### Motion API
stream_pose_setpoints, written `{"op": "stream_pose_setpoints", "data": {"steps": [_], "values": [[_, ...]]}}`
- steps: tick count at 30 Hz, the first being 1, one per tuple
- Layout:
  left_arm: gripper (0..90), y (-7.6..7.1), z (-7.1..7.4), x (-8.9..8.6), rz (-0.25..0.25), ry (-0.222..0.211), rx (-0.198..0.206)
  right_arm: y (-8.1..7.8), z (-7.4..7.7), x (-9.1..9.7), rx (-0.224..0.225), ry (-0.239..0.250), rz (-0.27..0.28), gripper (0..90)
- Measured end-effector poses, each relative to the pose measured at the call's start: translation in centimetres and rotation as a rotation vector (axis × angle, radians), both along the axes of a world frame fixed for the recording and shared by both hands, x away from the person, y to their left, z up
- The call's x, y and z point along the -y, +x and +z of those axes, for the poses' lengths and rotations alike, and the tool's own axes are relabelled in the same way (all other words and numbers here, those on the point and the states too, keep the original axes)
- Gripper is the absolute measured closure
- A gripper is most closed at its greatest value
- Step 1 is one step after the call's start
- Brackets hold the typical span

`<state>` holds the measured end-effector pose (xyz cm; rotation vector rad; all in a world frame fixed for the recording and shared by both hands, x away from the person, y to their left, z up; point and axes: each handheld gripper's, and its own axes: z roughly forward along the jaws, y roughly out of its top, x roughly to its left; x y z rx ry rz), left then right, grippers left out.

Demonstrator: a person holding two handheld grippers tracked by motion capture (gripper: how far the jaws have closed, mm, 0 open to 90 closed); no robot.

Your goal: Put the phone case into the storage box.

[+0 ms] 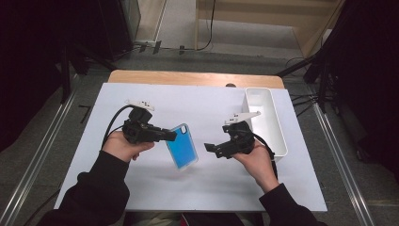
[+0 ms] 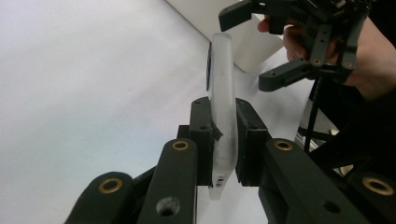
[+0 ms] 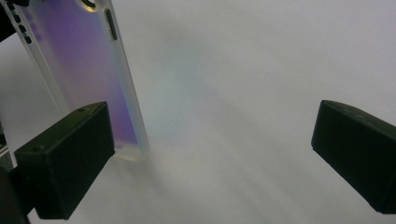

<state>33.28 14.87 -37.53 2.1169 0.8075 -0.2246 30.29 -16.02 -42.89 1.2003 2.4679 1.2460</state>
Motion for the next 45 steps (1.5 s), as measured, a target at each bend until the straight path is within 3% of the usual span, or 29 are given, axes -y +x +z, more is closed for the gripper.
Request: {"op": "stream_pose_setpoints", "data": {"steps": [6,10,20,26,36,45], "values": [[79.4,0.1,0.2,-0.1,0.038,0.011,0.014,-0.6,-0.3,-0.1,-0.002,0.004,-0.014,0.0],[79.4,0.1,0.5,-0.1,0.063,0.026,0.048,-1.1,-0.6,-0.1,0.0,0.006,-0.028,0.0],[79.4,0.7,0.7,0.1,0.094,0.02,0.046,-1.8,-1.0,-0.3,0.014,0.018,-0.041,0.0],[79.4,1.2,0.7,0.7,0.117,0.059,0.062,-2.1,-1.1,-0.5,0.016,0.027,-0.034,0.0],[79.4,2.0,0.8,1.9,0.134,0.095,0.06,-2.2,-1.0,-1.1,0.038,0.037,-0.037,0.0],[79.4,2.7,0.7,3.1,0.141,0.1,0.024,-2.3,-0.6,-1.3,0.049,0.07,-0.04,0.0]]}}
